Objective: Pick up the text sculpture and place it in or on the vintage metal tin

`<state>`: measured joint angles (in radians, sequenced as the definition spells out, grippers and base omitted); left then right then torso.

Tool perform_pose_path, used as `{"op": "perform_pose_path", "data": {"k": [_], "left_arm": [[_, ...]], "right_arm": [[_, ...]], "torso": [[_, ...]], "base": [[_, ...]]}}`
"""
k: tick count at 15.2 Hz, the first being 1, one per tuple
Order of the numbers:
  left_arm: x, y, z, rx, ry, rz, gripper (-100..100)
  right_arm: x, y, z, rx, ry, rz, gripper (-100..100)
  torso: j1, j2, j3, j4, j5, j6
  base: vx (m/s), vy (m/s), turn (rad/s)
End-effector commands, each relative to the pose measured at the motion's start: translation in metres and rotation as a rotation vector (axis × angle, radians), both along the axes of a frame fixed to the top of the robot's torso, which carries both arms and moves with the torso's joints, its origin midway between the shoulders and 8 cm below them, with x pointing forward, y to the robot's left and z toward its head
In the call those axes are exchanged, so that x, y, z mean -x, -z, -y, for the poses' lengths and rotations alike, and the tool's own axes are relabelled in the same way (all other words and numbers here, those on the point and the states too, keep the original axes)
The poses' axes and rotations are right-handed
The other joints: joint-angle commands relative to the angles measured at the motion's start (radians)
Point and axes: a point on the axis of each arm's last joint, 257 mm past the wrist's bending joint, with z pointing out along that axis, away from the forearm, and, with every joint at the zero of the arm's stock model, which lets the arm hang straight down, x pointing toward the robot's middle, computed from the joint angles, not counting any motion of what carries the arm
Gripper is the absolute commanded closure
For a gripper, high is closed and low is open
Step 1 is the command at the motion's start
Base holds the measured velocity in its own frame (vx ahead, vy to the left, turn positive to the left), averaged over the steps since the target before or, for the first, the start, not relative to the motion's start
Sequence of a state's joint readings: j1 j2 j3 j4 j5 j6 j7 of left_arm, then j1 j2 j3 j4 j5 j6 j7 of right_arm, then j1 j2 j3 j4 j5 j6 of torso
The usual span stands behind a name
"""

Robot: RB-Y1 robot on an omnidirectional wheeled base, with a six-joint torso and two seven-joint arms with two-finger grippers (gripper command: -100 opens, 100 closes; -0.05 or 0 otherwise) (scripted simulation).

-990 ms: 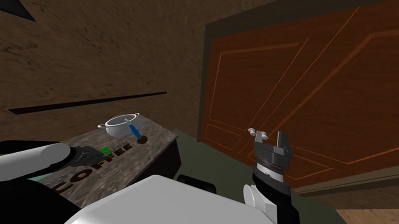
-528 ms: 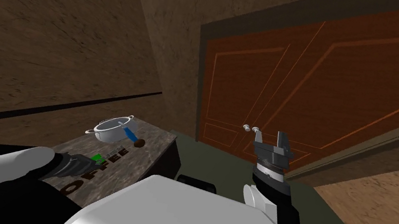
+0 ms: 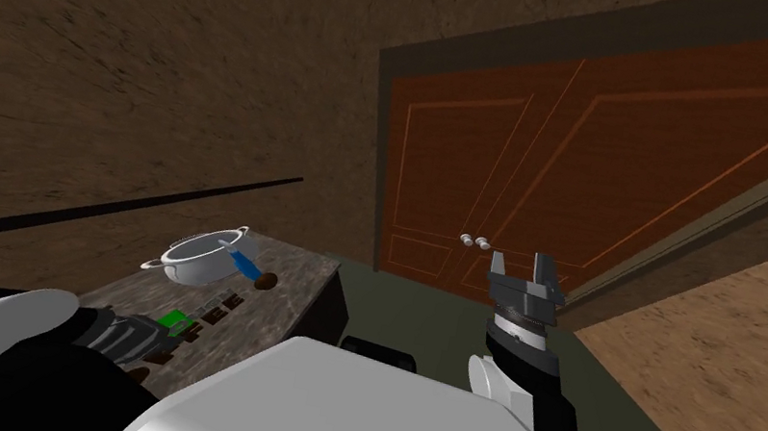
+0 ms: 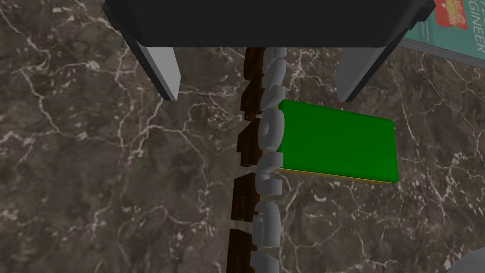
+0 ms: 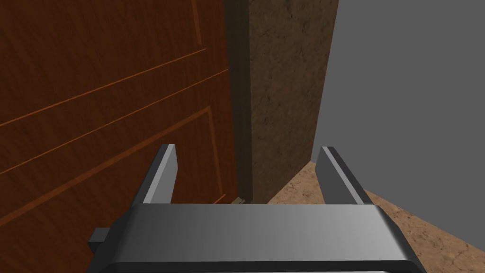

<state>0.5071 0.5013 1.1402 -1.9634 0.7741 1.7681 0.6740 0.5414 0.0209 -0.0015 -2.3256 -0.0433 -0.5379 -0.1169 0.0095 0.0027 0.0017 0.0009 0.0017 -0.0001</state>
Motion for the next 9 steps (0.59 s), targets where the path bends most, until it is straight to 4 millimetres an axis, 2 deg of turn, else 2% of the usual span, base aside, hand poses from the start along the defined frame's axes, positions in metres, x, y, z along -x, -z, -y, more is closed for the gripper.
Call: {"op": "perform_pose_path", "data": {"k": [1,2,9], "left_arm": [[0.008,0.003,0.006,0.030,-0.003,-0.020,-100],[0.016,0.005,0.013,0.062,-0.006,-0.042,-100],[0.043,0.010,0.036,0.163,-0.012,-0.118,-100]], "right_arm": [[0.000,0.000,0.000,0.000,0.000,0.000,0],[0.000,0.000,0.000,0.000,0.000,0.000,0],[0.000,0.000,0.000,0.000,0.000,0.000,0]], "torso": [[0.000,0.000,0.000,0.000,0.000,0.000],[-0.001,0.000,0.000,0.000,0.000,0.000],[-0.003,-0.002,-0.001,0.000,-0.001,0.000]], "base": [[-0.037,0.065,-0.116],[-0.025,0.066,-0.140],[-0.026,0.050,-0.085]]}}
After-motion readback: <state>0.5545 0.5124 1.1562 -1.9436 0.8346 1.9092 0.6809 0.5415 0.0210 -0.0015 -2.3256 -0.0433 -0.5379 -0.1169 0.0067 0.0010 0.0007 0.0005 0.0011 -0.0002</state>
